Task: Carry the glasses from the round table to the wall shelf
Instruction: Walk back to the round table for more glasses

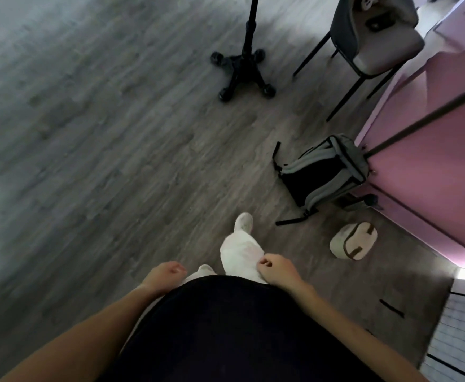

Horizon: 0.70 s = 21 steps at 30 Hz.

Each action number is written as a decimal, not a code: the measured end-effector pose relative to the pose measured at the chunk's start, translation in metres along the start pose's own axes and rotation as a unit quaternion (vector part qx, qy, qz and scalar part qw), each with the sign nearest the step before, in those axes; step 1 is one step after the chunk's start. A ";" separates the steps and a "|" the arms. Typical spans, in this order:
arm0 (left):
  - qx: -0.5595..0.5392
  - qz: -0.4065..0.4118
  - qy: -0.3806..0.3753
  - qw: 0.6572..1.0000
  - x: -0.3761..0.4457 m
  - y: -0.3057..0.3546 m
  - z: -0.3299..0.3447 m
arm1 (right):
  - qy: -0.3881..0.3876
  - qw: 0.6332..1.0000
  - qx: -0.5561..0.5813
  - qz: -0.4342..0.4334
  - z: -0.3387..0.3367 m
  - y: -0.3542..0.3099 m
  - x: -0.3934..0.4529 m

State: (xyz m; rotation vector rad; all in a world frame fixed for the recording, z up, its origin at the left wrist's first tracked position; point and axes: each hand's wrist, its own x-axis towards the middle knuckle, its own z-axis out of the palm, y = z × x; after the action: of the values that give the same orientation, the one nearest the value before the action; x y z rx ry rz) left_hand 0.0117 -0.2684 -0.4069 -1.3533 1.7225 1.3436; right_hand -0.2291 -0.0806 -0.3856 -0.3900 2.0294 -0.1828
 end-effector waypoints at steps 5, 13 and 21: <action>0.015 -0.006 -0.026 1.000 0.032 0.029 -0.031 | 0.004 1.000 0.020 0.020 -0.044 -0.040 0.049; -0.016 -0.056 0.011 0.998 0.108 0.106 -0.123 | -0.025 1.000 0.002 0.004 -0.163 -0.145 0.159; -0.069 -0.027 0.134 0.988 0.183 0.254 -0.237 | -0.031 0.997 -0.063 -0.016 -0.276 -0.207 0.242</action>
State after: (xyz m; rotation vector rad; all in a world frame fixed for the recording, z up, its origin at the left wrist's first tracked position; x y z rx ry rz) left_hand -0.2513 -0.5590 -0.3947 -1.7136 1.7749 1.3180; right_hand -0.5363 -0.3694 -0.3961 -0.5019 1.9797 -0.0622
